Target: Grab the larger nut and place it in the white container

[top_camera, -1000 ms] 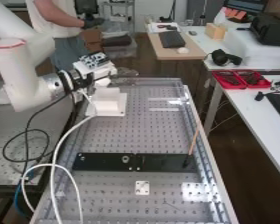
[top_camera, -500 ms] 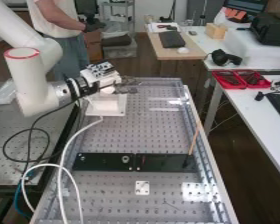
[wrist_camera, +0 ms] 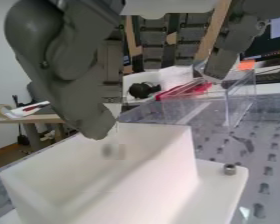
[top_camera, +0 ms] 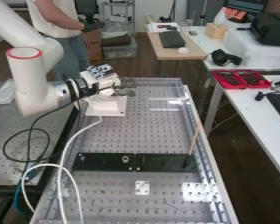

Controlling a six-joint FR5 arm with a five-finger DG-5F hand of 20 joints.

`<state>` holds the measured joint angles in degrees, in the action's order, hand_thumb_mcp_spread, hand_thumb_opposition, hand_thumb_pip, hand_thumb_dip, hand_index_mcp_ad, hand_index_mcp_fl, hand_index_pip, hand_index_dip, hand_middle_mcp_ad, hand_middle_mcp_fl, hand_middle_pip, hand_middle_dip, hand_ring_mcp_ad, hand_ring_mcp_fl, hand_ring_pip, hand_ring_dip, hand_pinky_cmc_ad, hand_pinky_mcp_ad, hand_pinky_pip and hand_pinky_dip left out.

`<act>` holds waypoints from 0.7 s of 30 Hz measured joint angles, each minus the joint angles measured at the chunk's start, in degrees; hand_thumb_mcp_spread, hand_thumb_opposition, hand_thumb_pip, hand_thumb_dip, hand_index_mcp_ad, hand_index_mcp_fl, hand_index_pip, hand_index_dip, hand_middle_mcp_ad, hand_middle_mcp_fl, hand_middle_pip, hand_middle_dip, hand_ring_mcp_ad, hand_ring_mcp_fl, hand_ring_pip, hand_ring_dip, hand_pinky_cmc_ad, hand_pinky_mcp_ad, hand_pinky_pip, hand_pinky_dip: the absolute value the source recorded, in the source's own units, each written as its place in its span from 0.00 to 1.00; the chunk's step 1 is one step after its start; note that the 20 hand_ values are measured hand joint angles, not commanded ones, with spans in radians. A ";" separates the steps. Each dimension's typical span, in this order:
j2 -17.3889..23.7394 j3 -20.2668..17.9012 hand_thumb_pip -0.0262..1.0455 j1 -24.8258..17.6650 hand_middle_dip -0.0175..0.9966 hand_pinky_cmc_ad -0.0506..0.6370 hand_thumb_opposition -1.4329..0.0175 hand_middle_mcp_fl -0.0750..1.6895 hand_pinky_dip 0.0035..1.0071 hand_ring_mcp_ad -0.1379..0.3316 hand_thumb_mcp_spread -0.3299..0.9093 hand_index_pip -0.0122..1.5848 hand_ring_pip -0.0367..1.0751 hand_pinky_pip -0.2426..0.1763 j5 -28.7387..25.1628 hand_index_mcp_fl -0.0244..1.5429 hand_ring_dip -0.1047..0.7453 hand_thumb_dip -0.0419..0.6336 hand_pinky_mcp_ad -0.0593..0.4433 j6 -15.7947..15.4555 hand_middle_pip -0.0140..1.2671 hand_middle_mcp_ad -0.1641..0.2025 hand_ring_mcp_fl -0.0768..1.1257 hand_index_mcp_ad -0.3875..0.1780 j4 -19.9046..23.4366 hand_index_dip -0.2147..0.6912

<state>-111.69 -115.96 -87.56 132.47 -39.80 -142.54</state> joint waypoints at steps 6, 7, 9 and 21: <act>0.29 -0.15 0.80 0.28 0.24 0.56 0.37 0.04 0.60 0.57 0.53 0.90 0.17 0.37 0.23 0.03 0.27 0.48 0.58 0.01 0.11 0.63 0.07 0.38 -0.21 0.19; 0.34 -0.19 0.80 0.34 0.24 0.56 0.37 0.04 0.61 0.57 0.53 0.90 0.17 0.35 0.28 0.03 0.27 0.48 0.58 0.11 0.11 0.63 0.07 0.39 -0.18 0.19; 0.40 -0.22 0.80 0.39 0.24 0.56 0.37 0.04 0.61 0.57 0.53 0.89 0.17 0.35 0.36 0.03 0.27 0.48 0.58 0.15 0.11 0.63 0.07 0.38 -0.10 0.18; 7.49 3.19 0.71 2.84 0.24 0.56 0.39 0.04 0.63 0.57 0.44 0.61 0.15 0.32 0.51 0.03 0.27 0.46 0.61 -0.10 0.11 0.63 0.06 0.39 -9.04 0.16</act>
<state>-104.20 -112.78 -84.72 132.99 -39.90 -151.58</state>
